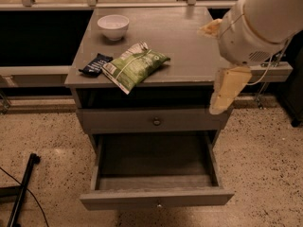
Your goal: Place green jalapeno chip bag into middle drawer
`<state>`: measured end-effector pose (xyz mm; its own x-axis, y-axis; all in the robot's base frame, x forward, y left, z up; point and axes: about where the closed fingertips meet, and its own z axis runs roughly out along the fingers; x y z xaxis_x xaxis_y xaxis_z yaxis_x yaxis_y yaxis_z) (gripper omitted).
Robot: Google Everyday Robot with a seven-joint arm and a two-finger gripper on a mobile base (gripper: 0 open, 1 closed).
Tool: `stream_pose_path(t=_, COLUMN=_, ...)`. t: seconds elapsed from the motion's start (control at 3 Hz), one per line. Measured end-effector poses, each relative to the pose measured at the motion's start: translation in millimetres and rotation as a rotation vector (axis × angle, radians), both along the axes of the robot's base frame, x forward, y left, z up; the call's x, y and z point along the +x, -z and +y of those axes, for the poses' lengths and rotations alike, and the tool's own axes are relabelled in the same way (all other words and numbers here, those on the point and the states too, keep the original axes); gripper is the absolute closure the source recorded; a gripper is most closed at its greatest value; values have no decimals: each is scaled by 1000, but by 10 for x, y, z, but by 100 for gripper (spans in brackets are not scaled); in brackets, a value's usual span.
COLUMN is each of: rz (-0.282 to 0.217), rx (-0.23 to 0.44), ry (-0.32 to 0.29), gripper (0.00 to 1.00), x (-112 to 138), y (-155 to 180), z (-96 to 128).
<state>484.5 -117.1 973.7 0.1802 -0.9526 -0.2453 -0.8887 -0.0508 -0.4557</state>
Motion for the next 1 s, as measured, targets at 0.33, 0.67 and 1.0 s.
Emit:
stream_pose_path(t=0.33, rz=-74, rx=-22, ry=-88, gripper=0, x=119, y=-85, z=111)
stream_pose_path(t=0.67, rz=-75, rx=-3, ry=-170, gripper=0, x=435, y=44, z=351)
stream_pose_path(t=1.0, rz=-130, rx=-11, ry=-291, gripper=0, x=940, y=130, z=708)
